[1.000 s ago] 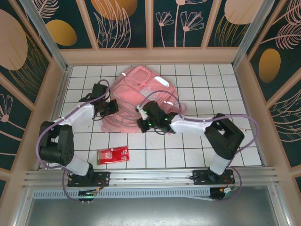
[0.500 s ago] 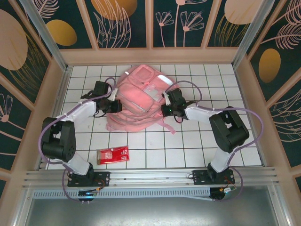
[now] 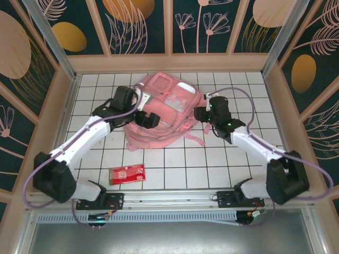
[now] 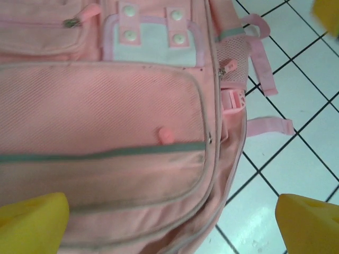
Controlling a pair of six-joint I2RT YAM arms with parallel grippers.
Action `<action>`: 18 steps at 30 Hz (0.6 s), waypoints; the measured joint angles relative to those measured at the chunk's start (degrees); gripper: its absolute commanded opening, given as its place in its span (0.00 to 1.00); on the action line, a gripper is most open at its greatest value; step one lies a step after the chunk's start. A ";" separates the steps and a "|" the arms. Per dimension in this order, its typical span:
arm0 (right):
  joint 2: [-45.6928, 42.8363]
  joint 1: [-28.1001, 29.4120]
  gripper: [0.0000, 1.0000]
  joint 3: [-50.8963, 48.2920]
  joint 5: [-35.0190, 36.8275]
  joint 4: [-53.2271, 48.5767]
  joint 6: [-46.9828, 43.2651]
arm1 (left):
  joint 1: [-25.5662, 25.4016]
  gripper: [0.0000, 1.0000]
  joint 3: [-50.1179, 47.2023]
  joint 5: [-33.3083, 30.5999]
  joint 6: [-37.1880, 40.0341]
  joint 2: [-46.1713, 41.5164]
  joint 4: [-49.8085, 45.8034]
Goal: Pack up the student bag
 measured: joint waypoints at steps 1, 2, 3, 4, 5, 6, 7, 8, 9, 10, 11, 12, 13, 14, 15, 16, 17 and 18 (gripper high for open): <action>-1.92 -0.07 0.95 -1.01 1.90 1.64 0.57 | -1.88 0.99 2.01 -1.57 -0.04 2.84 0.02; -3.45 -0.15 0.99 -2.01 3.74 2.89 1.14 | -3.34 0.99 3.63 -3.02 -0.24 5.27 0.00; -4.81 -0.28 0.99 -2.99 5.46 3.93 1.62 | -4.92 0.98 5.62 -4.79 -0.68 8.07 -0.02; -5.92 -0.61 0.99 -3.89 6.82 4.81 2.34 | -6.23 0.94 7.67 -6.62 -1.36 10.82 0.02; -6.60 -1.16 0.99 -4.61 7.26 5.38 2.64 | -7.28 0.89 9.55 -8.17 -2.21 13.53 0.13; -7.04 -1.88 0.99 -5.11 7.37 5.70 2.95 | -8.04 0.86 11.17 -9.68 -3.19 16.04 0.44; -7.28 -2.69 0.99 -5.42 7.28 5.77 3.28 | -8.48 0.85 12.61 -10.99 -3.96 18.38 0.68; -7.37 -3.54 0.99 -5.64 6.93 5.75 3.65 | -8.79 0.84 14.29 -12.35 -4.57 20.90 0.61; -7.45 -4.31 0.99 -5.73 6.27 5.66 4.07 | -9.22 0.83 15.87 -13.49 -5.07 23.19 0.57; -7.54 -4.94 0.99 -5.73 5.33 5.55 4.22 | -9.55 0.82 17.64 -14.69 -5.49 25.49 0.26; -7.67 -5.46 0.98 -5.73 3.91 5.46 4.26 | -9.90 0.82 19.50 -15.69 -5.99 27.71 -0.02; -7.82 -5.81 0.97 -5.73 2.34 5.33 4.22 | -10.40 0.80 21.33 -16.52 -6.56 30.01 -0.26; -7.93 -5.95 0.94 -5.73 0.85 5.27 4.11 | -10.86 0.79 22.69 -17.14 -7.23 31.69 -0.55; -8.02 -5.97 0.91 -5.73 -1.09 5.27 4.11 | -11.39 0.79 24.13 -17.99 -8.04 33.46 -0.92; -8.02 -5.95 0.87 -5.73 -2.93 5.25 4.13 | -11.74 0.79 25.18 -18.91 -8.90 34.93 -1.38; -8.02 -5.95 0.83 -5.73 -4.87 5.25 4.07 | -12.02 0.74 25.90 -19.47 -9.49 35.93 -1.81; -8.02 -5.95 0.78 -5.73 -6.91 5.20 3.91 | -12.33 0.63 26.82 -20.09 -10.12 37.16 -2.47; -8.02 -5.95 0.75 -5.73 -9.01 5.16 4.00 | -12.41 0.53 27.69 -20.46 -10.82 38.16 -3.13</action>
